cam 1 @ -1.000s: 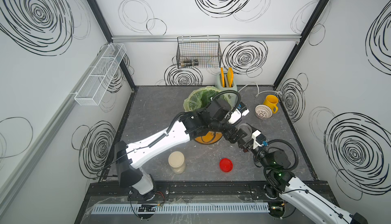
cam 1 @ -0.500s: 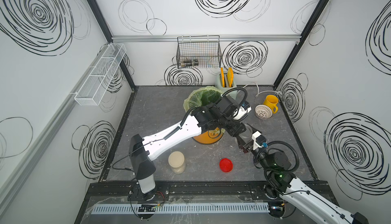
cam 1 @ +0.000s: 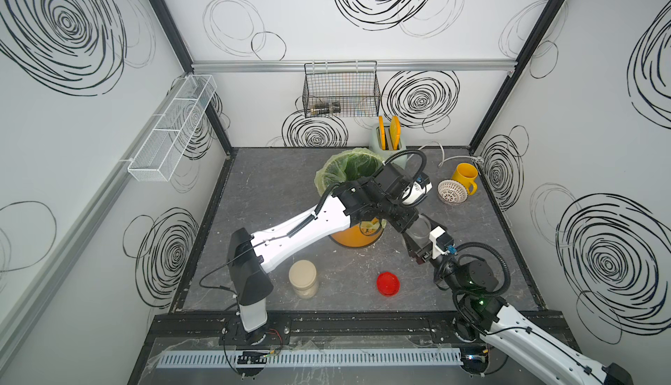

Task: Empty expired oatmeal from jars
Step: Place the jar at the center of the board.

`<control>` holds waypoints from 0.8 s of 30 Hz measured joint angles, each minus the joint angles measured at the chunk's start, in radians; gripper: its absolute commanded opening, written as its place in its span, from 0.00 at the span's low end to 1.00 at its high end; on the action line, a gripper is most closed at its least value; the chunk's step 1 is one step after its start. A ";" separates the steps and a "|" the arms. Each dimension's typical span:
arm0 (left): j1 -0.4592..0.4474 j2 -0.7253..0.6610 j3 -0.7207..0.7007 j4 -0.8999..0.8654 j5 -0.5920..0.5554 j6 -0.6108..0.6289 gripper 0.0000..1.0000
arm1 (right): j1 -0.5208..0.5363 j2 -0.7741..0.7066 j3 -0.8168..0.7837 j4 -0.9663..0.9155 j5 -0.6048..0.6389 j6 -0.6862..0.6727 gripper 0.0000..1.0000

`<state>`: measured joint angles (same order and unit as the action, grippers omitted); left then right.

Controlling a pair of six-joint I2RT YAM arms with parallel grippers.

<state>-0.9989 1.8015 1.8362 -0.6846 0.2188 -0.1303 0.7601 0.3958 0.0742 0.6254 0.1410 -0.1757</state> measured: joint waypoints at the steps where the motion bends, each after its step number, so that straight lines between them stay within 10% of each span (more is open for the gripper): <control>1: 0.000 0.002 0.003 -0.004 -0.002 -0.001 0.06 | 0.002 0.000 0.000 -0.002 0.001 -0.002 0.68; 12: -0.003 0.007 0.004 -0.025 -0.024 0.004 0.00 | 0.005 -0.023 0.000 -0.031 0.012 0.018 0.99; 24: -0.001 0.007 -0.032 0.004 -0.034 -0.024 0.00 | 0.005 -0.280 0.093 -0.310 0.064 0.157 0.98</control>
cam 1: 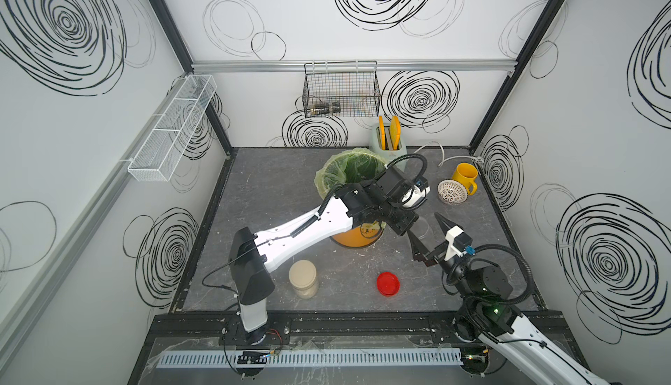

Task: Empty expired oatmeal from jars
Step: Place the jar at the center of the board.

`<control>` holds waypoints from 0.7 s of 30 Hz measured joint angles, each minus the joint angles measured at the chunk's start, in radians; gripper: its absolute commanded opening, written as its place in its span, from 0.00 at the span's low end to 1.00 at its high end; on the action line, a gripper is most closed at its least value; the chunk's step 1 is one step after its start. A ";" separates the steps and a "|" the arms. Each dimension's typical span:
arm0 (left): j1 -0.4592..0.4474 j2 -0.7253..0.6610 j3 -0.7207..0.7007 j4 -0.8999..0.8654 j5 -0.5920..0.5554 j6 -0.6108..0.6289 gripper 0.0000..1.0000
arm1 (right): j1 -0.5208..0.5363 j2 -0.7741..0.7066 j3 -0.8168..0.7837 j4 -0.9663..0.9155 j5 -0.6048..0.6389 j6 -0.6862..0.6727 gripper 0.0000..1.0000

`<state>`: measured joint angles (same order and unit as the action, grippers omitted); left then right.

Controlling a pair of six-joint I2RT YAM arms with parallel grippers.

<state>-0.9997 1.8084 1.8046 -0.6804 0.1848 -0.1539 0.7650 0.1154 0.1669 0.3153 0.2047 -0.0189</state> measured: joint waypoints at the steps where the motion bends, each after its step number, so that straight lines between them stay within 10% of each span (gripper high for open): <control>1: 0.002 0.000 -0.002 0.005 0.000 -0.003 0.00 | 0.000 -0.033 0.018 -0.032 0.010 0.014 0.98; 8: 0.013 0.000 -0.017 0.039 -0.007 -0.014 0.00 | 0.000 -0.042 0.173 -0.131 0.154 0.116 0.98; 15: 0.014 0.000 -0.045 0.064 -0.040 -0.014 0.00 | -0.051 0.251 0.331 -0.141 0.339 0.167 0.98; 21: 0.013 0.025 -0.045 0.070 -0.078 -0.008 0.00 | -0.618 0.556 0.452 -0.109 -0.030 0.386 0.98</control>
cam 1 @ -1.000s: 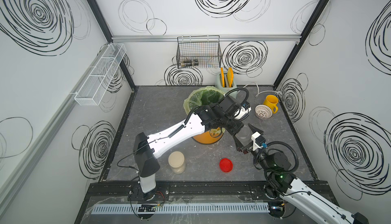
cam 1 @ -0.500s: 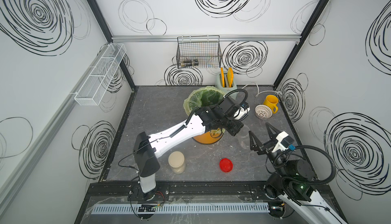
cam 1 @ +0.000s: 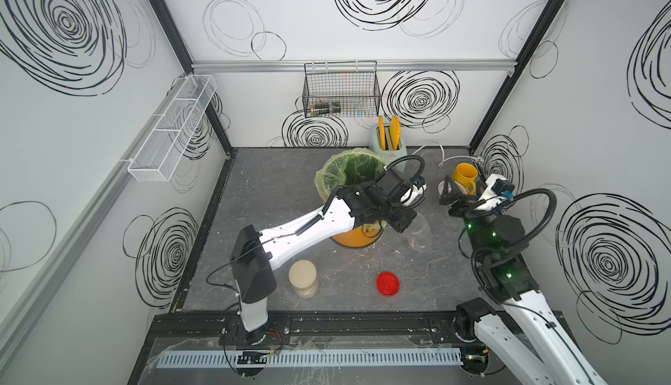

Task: Empty expired oatmeal from jars
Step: Place the jar at the center of the board.

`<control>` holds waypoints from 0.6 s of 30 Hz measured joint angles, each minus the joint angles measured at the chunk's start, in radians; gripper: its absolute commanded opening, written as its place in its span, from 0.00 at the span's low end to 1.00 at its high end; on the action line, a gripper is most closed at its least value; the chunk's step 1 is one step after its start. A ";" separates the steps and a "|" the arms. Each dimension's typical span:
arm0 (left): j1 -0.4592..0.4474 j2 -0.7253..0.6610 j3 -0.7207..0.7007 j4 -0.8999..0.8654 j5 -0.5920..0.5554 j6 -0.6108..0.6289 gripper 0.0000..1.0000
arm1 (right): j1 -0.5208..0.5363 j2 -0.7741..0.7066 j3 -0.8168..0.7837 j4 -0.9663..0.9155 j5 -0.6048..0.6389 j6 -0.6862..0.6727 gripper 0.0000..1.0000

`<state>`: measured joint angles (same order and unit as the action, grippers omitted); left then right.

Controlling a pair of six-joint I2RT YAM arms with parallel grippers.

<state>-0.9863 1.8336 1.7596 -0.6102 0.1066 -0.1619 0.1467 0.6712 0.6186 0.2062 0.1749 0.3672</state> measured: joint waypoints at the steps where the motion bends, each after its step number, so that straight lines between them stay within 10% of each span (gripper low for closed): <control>1: 0.000 0.009 0.000 0.001 -0.004 0.002 0.00 | -0.116 0.052 0.002 0.025 -0.092 0.068 0.98; 5: -0.002 0.060 0.015 0.004 -0.019 0.008 0.00 | -0.338 0.272 0.005 0.078 -0.267 0.260 0.98; 18: -0.040 0.304 0.247 -0.031 -0.138 0.065 0.00 | -0.368 0.535 0.096 0.162 -0.360 0.371 0.98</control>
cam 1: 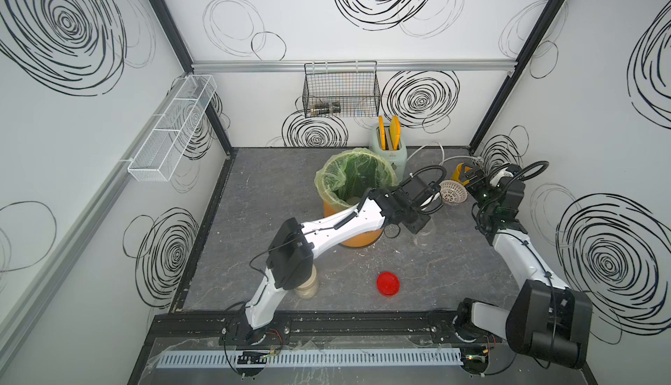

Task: Empty expired oatmeal from jars
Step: Place the jar at the center of the board.

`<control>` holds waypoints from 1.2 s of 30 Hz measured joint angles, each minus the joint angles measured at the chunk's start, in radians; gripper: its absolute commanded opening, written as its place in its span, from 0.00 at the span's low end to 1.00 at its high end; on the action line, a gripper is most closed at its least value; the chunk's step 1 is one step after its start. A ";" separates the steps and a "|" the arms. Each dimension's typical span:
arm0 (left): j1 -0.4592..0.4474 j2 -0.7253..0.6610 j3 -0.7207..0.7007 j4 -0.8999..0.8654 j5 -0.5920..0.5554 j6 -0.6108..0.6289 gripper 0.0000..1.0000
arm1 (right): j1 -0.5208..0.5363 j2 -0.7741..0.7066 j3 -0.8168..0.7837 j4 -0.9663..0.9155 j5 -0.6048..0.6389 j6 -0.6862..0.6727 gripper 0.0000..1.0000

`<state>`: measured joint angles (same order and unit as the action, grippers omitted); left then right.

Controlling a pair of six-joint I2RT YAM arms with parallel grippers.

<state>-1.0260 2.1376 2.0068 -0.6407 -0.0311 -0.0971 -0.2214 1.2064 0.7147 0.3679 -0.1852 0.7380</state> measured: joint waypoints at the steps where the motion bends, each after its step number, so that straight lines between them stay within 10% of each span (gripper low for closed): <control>1: -0.002 0.016 0.013 -0.004 -0.010 0.003 0.00 | -0.001 0.000 0.000 0.004 -0.002 -0.002 0.98; 18: -0.017 0.149 0.150 -0.069 -0.075 0.033 0.03 | -0.016 0.019 0.000 0.025 -0.016 -0.013 0.98; 36: -0.023 0.172 0.191 -0.098 -0.038 0.030 0.80 | -0.017 0.018 0.000 0.028 -0.030 -0.017 0.98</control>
<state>-1.0492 2.3096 2.1975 -0.7391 -0.0689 -0.0669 -0.2382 1.2247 0.7147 0.3962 -0.2153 0.7212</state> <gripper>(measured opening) 0.663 0.981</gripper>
